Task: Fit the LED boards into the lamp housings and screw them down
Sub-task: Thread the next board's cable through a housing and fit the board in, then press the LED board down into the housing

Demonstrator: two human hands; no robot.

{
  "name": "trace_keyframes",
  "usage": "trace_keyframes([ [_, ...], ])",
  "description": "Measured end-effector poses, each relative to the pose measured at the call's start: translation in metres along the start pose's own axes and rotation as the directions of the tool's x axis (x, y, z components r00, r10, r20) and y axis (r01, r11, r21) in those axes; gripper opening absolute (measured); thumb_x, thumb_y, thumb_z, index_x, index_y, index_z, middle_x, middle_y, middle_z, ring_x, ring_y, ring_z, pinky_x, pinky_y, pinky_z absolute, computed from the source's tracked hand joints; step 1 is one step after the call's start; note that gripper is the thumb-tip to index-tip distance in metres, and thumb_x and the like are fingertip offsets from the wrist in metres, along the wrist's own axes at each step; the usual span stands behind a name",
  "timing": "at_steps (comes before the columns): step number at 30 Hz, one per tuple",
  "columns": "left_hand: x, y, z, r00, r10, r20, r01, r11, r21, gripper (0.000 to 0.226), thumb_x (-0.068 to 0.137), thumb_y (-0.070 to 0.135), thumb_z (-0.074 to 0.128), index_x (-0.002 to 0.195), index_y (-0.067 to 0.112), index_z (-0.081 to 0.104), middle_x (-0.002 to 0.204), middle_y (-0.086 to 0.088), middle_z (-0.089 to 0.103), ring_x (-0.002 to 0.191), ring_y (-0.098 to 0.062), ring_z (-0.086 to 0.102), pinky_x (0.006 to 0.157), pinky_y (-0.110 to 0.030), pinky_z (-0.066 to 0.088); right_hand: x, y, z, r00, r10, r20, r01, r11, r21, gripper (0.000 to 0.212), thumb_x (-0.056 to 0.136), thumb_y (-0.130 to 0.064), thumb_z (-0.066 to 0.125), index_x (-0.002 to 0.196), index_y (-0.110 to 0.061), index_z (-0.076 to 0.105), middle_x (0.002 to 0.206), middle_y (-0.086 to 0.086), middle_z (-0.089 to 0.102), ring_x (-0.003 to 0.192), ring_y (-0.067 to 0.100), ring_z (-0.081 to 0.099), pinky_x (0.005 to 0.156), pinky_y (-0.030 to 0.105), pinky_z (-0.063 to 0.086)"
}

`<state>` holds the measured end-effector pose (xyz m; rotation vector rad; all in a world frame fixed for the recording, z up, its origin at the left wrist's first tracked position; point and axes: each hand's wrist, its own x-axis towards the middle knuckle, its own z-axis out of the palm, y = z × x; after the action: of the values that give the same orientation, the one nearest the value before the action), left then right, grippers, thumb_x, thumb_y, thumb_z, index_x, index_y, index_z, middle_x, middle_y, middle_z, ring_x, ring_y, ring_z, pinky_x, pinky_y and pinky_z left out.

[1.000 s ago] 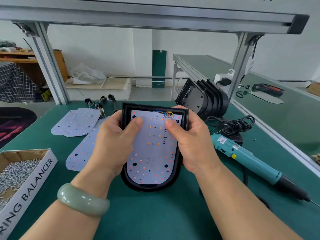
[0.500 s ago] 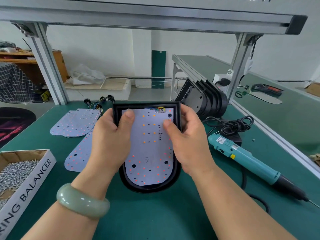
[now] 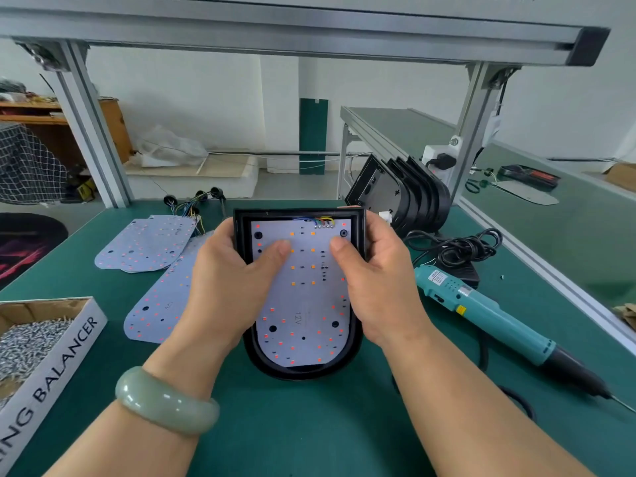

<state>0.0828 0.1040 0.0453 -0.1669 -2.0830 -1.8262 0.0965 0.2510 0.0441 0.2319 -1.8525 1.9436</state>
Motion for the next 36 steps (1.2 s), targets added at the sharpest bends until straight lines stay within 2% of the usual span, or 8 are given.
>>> trace_keyframes([
  [4, -0.006, 0.006, -0.001, 0.95, 0.215, -0.227, -0.126, 0.928, 0.35, 0.052, 0.077, 0.027, 0.076, 0.122, 0.018, 0.051, 0.098, 0.012, 0.056, 0.078, -0.006, 0.051, 0.071, -0.01, 0.037, 0.0, 0.004, 0.002, 0.98, -0.059, -0.189, 0.04, 0.994, -0.099, 0.024, 0.088, -0.004, 0.061, 0.109, -0.017, 0.061, 0.088, -0.008, 0.067, 0.075, 0.001, 0.06, 0.076, 0.02, 0.047],
  [7, -0.028, 0.016, 0.01, 0.966, 0.253, -0.063, -0.214, 0.908, 0.361, 0.049, 0.08, 0.05, 0.061, 0.119, 0.023, 0.054, 0.11, 0.005, 0.061, 0.092, -0.01, 0.057, 0.083, -0.025, 0.045, -0.004, 0.003, 0.009, 0.956, -0.124, -0.266, 0.099, 0.99, -0.105, 0.029, 0.084, -0.009, 0.063, 0.101, -0.032, 0.057, 0.09, -0.009, 0.066, 0.077, 0.0, 0.061, 0.076, 0.018, 0.047],
  [10, -0.041, 0.023, 0.021, 0.981, 0.163, 0.103, -0.187, 0.929, 0.319, 0.077, 0.07, 0.069, 0.052, 0.134, 0.026, 0.047, 0.117, 0.009, 0.062, 0.106, -0.005, 0.058, 0.086, -0.019, 0.046, -0.013, 0.002, 0.02, 0.992, -0.112, -0.058, 0.109, 0.993, -0.046, 0.043, 0.071, -0.015, 0.07, 0.099, -0.045, 0.057, 0.093, -0.014, 0.069, 0.085, 0.003, 0.065, 0.079, 0.025, 0.053],
  [15, -0.02, 0.016, 0.005, 0.984, 0.043, -0.176, -0.04, 0.999, 0.023, 0.016, 0.077, 0.027, 0.07, 0.092, 0.022, 0.068, 0.073, 0.013, 0.07, 0.067, 0.002, 0.064, 0.064, -0.014, 0.05, -0.02, 0.0, 0.022, 0.917, -0.233, 0.325, 0.255, 0.967, -0.025, 0.052, 0.077, 0.004, 0.064, 0.123, -0.019, 0.059, 0.125, -0.001, 0.064, 0.118, 0.01, 0.059, 0.102, 0.032, 0.047],
  [20, -0.005, 0.003, -0.017, 0.997, 0.005, -0.078, -0.01, 0.999, -0.053, 0.022, 0.07, 0.023, 0.074, 0.089, 0.032, 0.068, 0.084, 0.017, 0.073, 0.083, -0.003, 0.067, 0.073, -0.02, 0.051, -0.012, -0.004, 0.007, 0.919, -0.392, -0.048, 0.338, 0.843, -0.419, 0.031, 0.085, -0.009, 0.057, 0.114, -0.016, 0.066, 0.1, -0.019, 0.062, 0.091, -0.002, 0.058, 0.084, 0.013, 0.043],
  [24, -0.005, -0.002, -0.024, 0.999, 0.053, 0.01, -0.053, 0.999, -0.009, 0.026, 0.064, 0.029, 0.069, 0.084, 0.045, 0.069, 0.084, 0.018, 0.072, 0.08, -0.004, 0.066, 0.074, -0.024, 0.053, -0.006, 0.004, -0.002, 0.981, -0.126, 0.146, 0.188, 0.796, -0.576, 0.05, 0.094, -0.013, 0.055, 0.142, -0.02, 0.043, 0.13, -0.014, 0.051, 0.119, -0.002, 0.041, 0.102, 0.018, 0.035],
  [30, 0.001, -0.005, -0.031, 0.994, 0.086, -0.062, -0.09, 0.993, -0.07, 0.025, 0.069, 0.021, 0.071, 0.084, 0.041, 0.071, 0.082, 0.022, 0.071, 0.076, 0.005, 0.063, 0.068, -0.006, 0.047, -0.006, 0.007, 0.001, 0.959, -0.23, 0.163, 0.281, 0.741, -0.61, 0.02, 0.093, -0.021, 0.049, 0.089, -0.012, 0.066, 0.067, -0.01, 0.047, 0.064, 0.011, 0.043, 0.06, 0.024, 0.035],
  [36, 0.007, -0.011, -0.033, 0.987, 0.002, -0.161, 0.0, 1.0, 0.013, 0.024, 0.084, 0.017, 0.07, 0.104, 0.029, 0.062, 0.082, 0.026, 0.07, 0.071, 0.011, 0.06, 0.054, -0.003, 0.04, -0.01, -0.001, 0.009, 0.942, -0.266, 0.203, 0.334, 0.72, -0.608, 0.041, 0.089, -0.027, 0.05, 0.056, -0.022, 0.027, 0.05, -0.007, 0.027, 0.051, 0.016, 0.029, 0.05, 0.032, 0.026],
])
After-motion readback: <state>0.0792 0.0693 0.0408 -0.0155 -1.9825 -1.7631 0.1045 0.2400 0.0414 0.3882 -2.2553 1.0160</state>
